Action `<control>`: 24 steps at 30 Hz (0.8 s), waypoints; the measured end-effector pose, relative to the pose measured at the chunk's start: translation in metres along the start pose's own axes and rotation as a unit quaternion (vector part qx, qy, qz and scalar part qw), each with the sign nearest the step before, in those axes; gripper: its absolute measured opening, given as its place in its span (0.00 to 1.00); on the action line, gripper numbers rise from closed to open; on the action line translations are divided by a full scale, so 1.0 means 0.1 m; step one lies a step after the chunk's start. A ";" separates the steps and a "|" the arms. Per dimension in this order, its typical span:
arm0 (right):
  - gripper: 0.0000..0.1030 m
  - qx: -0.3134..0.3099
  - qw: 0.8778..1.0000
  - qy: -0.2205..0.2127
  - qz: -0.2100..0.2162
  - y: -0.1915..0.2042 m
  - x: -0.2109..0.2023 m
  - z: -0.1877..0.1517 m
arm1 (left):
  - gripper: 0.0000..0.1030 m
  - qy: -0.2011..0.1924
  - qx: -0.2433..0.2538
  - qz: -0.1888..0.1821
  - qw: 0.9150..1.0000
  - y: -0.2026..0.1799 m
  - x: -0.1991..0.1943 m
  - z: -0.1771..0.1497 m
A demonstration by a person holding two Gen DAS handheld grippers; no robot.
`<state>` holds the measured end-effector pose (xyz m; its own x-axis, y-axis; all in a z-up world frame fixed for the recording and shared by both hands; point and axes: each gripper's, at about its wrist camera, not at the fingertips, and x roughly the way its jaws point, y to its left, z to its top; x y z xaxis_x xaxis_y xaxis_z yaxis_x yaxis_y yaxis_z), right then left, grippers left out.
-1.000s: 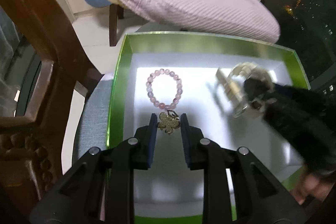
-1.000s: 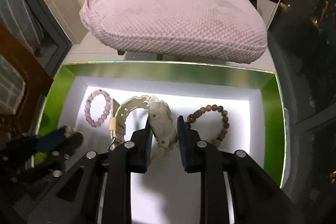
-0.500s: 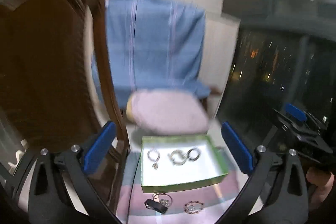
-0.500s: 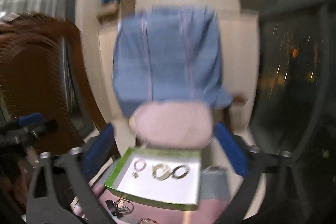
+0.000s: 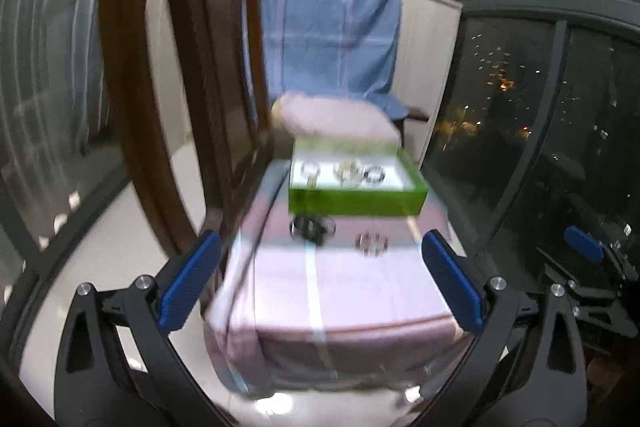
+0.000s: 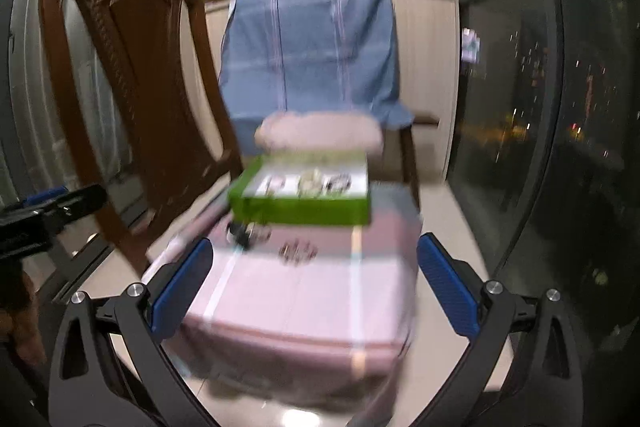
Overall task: Organize jewelry
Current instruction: 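Withdraw both grippers up from the green box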
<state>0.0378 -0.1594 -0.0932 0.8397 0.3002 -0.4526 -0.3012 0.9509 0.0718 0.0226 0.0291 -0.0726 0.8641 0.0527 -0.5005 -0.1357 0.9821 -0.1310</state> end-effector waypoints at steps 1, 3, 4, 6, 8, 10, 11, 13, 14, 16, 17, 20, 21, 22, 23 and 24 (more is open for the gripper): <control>0.97 0.000 1.000 0.008 0.002 0.04 -0.03 -0.07 | 0.96 0.010 -0.002 0.002 1.000 0.01 0.01 -0.07; 0.97 0.005 1.000 0.010 0.008 0.09 -0.06 -0.18 | 0.96 0.027 0.001 0.002 1.000 -0.01 0.06 -0.16; 0.97 0.006 1.000 0.008 0.009 0.10 -0.08 -0.19 | 0.96 0.028 0.003 0.003 1.000 -0.01 0.02 -0.20; 0.97 0.003 1.000 0.015 0.014 0.14 -0.12 -0.22 | 0.96 0.029 0.009 0.003 1.000 -0.03 -0.04 -0.23; 0.97 0.003 1.000 0.013 0.017 0.18 -0.18 -0.21 | 0.96 0.024 0.009 0.001 1.000 -0.04 -0.08 -0.23; 0.97 0.001 1.000 0.009 0.020 0.22 -0.23 -0.24 | 0.96 0.024 0.010 -0.001 1.000 -0.04 -0.12 -0.23; 0.97 -0.001 1.000 0.008 0.020 0.23 -0.25 -0.24 | 0.96 0.024 0.011 -0.001 1.000 -0.05 -0.15 -0.25; 0.97 -0.002 1.000 0.006 0.021 0.24 -0.27 -0.25 | 0.96 0.024 0.012 0.000 1.000 -0.06 -0.12 -0.26; 0.97 -0.003 1.000 0.005 0.021 0.25 -0.27 -0.25 | 0.96 0.026 0.012 -0.001 1.000 -0.06 -0.11 -0.26; 0.97 -0.004 1.000 0.005 0.021 0.25 -0.27 -0.25 | 0.96 0.026 0.012 -0.003 1.000 -0.06 -0.10 -0.27; 0.97 -0.003 1.000 0.005 0.022 0.25 -0.27 -0.25 | 0.96 0.026 0.013 -0.003 1.000 -0.06 -0.09 -0.27; 0.97 -0.003 1.000 0.005 0.021 0.25 -0.26 -0.25 | 0.96 0.029 0.014 -0.004 0.999 -0.07 -0.06 -0.28; 0.97 -0.004 1.000 0.005 0.021 0.26 -0.26 -0.25 | 0.96 0.030 0.013 -0.005 0.999 -0.06 -0.06 -0.29; 0.97 -0.004 1.000 0.006 0.022 0.25 -0.25 -0.26 | 0.96 0.031 0.013 -0.005 0.999 -0.06 -0.05 -0.29; 0.97 -0.004 1.000 0.007 0.022 0.25 -0.25 -0.26 | 0.96 0.032 0.013 -0.004 0.999 -0.07 -0.05 -0.29; 0.97 -0.003 1.000 0.007 0.022 0.25 -0.25 -0.27 | 0.96 0.033 0.014 -0.005 0.999 -0.08 -0.04 -0.29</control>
<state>-0.0024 -0.1451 -0.1041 0.8189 0.3405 -0.4620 -0.3407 0.9362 0.0861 0.0061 0.0160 -0.0944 0.8316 0.0328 -0.5544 -0.1133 0.9873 -0.1116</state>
